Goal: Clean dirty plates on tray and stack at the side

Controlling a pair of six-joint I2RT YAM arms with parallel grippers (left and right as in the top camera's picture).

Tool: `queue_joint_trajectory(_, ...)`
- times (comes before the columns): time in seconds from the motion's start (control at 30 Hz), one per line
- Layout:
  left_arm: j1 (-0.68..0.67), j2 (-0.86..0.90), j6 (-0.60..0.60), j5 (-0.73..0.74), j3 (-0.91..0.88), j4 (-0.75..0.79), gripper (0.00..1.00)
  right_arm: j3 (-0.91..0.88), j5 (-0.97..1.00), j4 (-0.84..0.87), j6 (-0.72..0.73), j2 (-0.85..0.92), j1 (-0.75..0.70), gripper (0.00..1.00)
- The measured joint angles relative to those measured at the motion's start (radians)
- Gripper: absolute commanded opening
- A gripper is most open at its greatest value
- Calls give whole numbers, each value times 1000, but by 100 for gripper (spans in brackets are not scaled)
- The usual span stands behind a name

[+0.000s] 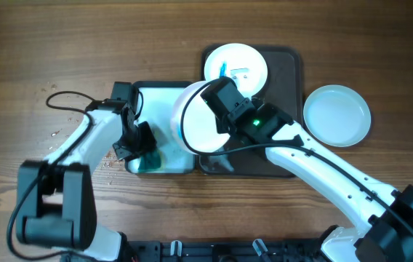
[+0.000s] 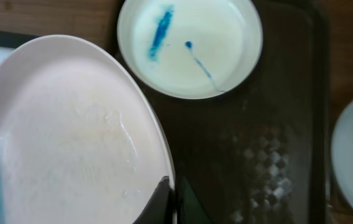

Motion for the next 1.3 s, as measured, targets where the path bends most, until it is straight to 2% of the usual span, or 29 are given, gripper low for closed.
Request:
queue_joint_trajectory(0.17,-28,37,1,30,1,20,4,0,35,-10,7,2,-1,4)
queue_joint_trajectory(0.23,-31,37,2,32,5,-4,4,0,9,-60,56,2,-15,4)
queue_joint_trajectory(0.37,-34,16,7,34,55,-138,4,0,-141,-176,159,5,-182,4)
queue_joint_trajectory(0.5,-52,-88,27,47,139,-172,4,-23,-329,-192,148,8,-375,4)
queue_joint_trajectory(0.67,-130,-188,32,89,188,-150,4,-158,-407,-133,133,8,-401,4)
queue_joint_trajectory(0.87,-257,-185,-5,138,188,-44,4,-389,-406,127,142,11,-399,5)
queue_joint_trajectory(1.07,-460,-122,-133,158,187,195,4,-410,-402,143,143,11,-399,4)
queue_joint_trajectory(1.2,-557,32,-184,166,188,373,4,-410,-402,122,142,11,-399,4)
queue_joint_trajectory(1.3,-576,157,-208,170,187,414,4,-410,-402,102,142,11,-399,4)
